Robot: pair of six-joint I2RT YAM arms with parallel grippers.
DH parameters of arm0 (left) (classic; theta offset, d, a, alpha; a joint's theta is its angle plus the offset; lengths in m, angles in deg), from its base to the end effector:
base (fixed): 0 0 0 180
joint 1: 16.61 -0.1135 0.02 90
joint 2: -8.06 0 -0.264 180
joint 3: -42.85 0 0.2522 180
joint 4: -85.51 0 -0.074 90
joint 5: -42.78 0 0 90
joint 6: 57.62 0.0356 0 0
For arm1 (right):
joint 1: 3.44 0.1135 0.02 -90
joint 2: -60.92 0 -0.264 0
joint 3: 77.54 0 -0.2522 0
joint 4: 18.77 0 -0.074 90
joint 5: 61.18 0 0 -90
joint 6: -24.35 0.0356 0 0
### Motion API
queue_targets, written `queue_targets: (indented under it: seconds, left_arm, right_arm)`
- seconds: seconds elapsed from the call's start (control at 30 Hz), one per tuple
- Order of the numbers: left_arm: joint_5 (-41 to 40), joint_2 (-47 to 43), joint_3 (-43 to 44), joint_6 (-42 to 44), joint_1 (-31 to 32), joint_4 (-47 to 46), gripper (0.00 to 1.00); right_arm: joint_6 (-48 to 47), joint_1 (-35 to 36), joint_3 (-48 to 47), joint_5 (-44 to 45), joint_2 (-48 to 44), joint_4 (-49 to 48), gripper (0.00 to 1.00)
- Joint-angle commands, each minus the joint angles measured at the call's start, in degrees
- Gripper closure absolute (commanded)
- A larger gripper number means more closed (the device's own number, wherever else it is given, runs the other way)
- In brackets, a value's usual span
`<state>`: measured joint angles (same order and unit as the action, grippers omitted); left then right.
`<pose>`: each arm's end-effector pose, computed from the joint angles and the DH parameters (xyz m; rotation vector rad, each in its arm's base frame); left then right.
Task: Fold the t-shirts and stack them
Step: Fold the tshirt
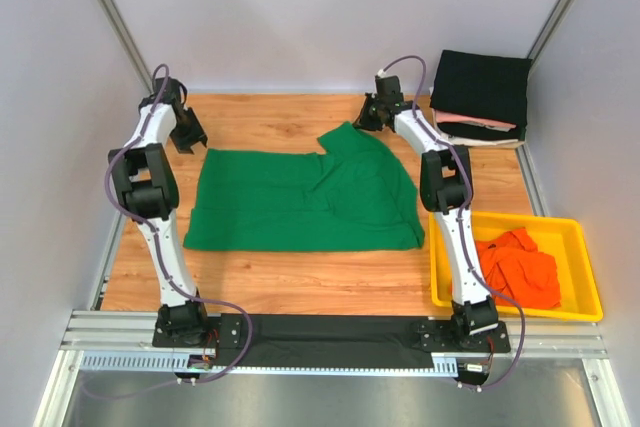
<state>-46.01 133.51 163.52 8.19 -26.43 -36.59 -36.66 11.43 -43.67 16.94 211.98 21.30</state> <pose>0.4679 0.0802 0.2102 -0.7740 2.5543 -0.1091 0.5580 0.1557 0.1426 0.1938 2.4128 0.6075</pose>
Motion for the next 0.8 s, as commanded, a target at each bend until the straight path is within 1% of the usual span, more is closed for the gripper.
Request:
queue_targets:
  seconds: [0.0, 0.1, 0.2, 0.3, 0.53, 0.63, 0.67, 0.73, 0.77]
  left_arm:
    - [1.07, 4.44, 5.14, 2.12, 0.51, 1.21, 0.48]
    - [1.69, 7.61, 6.81, 2.39, 1.12, 0.86, 0.48]
    - [3.17, 9.11, 7.87, 2.21, 1.47, 0.34, 0.48]
    - [2.74, 10.51, 8.05, 1.78, 1.91, 0.16, 0.48]
    - [2.39, 9.29, 4.63, 1.25, 2.62, -1.24, 0.50]
    - [2.04, 9.11, 4.53, 1.86, 2.97, -1.07, 0.51]
    - [2.04, 9.11, 4.62, 2.03, 3.23, -1.07, 0.55]
    - [1.78, 9.20, 4.79, 2.30, 3.49, -1.16, 0.59]
    - [1.95, 9.20, 4.97, 2.56, 3.58, -1.16, 0.65]
  right_arm:
    - [0.54, 0.33, 2.03, -2.71, -2.35, 0.68, 1.00]
    - [1.15, 0.24, 2.65, -4.29, -2.79, -0.20, 1.00]
    - [1.85, 0.33, 3.44, -4.91, -3.32, -0.99, 1.00]
    - [2.03, 0.33, 3.70, -5.35, -3.32, -1.08, 1.00]
    - [2.12, 0.07, 4.14, -5.26, -3.23, -1.17, 1.00]
    - [2.21, 0.15, 4.23, -5.61, -3.15, -1.17, 1.00]
    - [2.29, 0.07, 4.32, -5.61, -3.23, -1.17, 1.00]
    - [2.21, 0.15, 4.49, -5.70, -3.14, -1.08, 1.00]
    - [2.21, 0.07, 4.50, -5.70, -3.23, -1.08, 1.00]
